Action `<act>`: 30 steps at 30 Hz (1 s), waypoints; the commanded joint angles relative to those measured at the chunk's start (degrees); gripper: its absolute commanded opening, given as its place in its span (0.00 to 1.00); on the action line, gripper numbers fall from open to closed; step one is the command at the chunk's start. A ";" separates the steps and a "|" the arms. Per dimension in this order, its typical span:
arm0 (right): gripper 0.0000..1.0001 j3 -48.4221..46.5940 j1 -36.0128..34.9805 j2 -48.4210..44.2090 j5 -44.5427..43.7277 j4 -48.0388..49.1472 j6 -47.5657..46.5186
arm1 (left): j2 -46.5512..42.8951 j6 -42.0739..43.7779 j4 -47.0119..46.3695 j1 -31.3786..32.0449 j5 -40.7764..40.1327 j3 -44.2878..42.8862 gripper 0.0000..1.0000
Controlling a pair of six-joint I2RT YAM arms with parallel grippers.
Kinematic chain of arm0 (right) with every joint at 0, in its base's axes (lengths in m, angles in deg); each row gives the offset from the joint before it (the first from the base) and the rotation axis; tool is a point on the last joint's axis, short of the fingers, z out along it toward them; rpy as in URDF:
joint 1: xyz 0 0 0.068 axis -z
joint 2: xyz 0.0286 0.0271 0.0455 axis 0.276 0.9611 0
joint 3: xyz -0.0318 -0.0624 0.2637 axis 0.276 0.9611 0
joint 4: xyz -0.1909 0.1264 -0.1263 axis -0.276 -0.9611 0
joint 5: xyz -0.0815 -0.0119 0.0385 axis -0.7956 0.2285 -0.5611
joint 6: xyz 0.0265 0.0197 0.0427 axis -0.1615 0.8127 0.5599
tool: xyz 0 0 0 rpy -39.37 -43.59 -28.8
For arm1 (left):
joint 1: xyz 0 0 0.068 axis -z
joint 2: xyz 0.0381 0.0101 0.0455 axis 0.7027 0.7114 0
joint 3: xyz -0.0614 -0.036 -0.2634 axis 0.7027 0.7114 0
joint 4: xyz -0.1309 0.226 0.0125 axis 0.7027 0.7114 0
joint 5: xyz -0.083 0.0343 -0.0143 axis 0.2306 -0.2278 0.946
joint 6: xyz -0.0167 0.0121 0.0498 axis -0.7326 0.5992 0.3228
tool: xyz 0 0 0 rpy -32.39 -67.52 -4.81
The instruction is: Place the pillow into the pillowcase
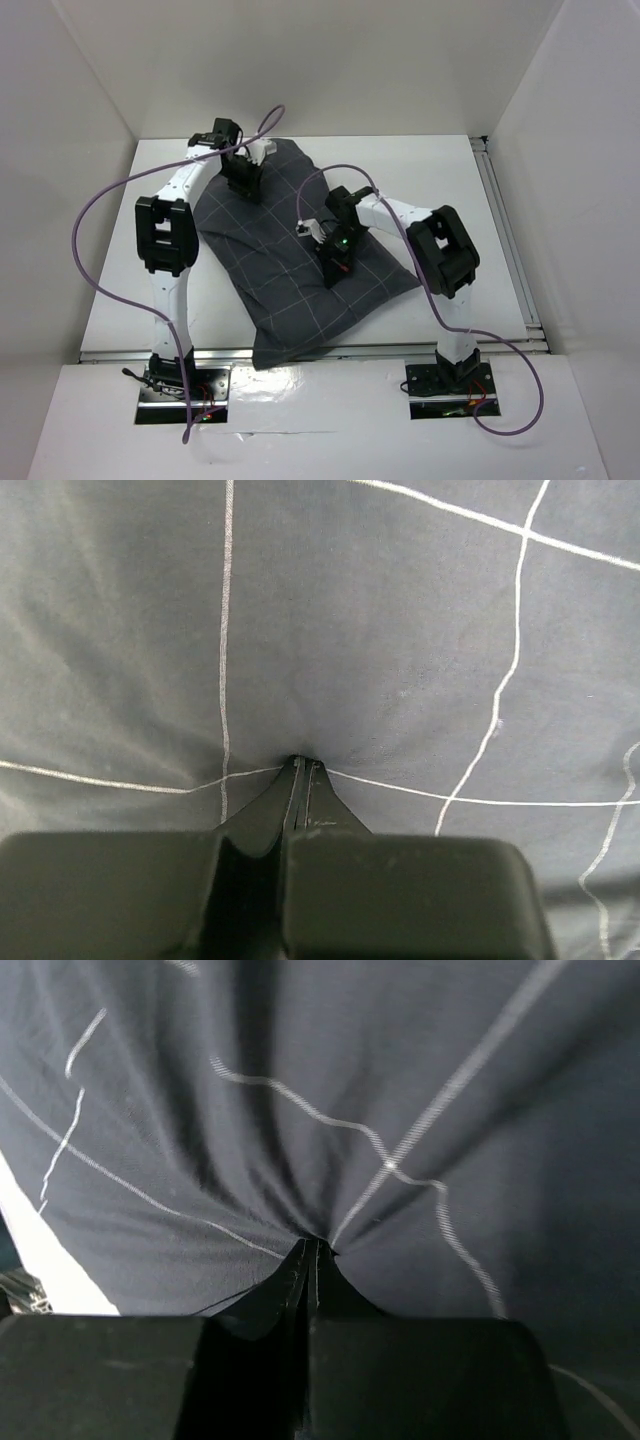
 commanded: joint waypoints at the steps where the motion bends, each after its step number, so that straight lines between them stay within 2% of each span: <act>1: 0.00 1.62 4.22 6.22 -22.76 3.98 -1.09 | -1.94 -0.16 -2.78 0.14 -1.09 3.20 0.00; 5: 0.00 -3.48 9.93 6.85 -26.71 3.98 -0.11 | -3.34 -0.16 -4.54 0.14 -1.09 9.52 0.00; 9: 0.00 -8.05 12.75 7.38 -31.10 5.20 -0.64 | -7.20 -0.16 -6.83 0.14 -1.09 20.06 0.00; 13: 0.00 -13.05 14.25 9.75 -33.13 6.61 0.67 | -9.76 -1.38 -6.92 0.14 0.66 24.73 0.00; 20: 0.00 -19.20 17.50 13.35 -39.98 12.06 3.31 | -13.54 -3.40 -3.85 0.66 5.40 26.68 0.00; 24: 0.00 -23.70 19.87 15.29 -40.77 14.07 6.57 | -16.61 -4.81 -3.31 1.71 6.64 27.73 0.00; 30: 0.00 -30.46 19.88 14.16 -40.96 16.29 9.46 | -21.19 -5.35 -5.41 3.82 6.38 30.28 0.00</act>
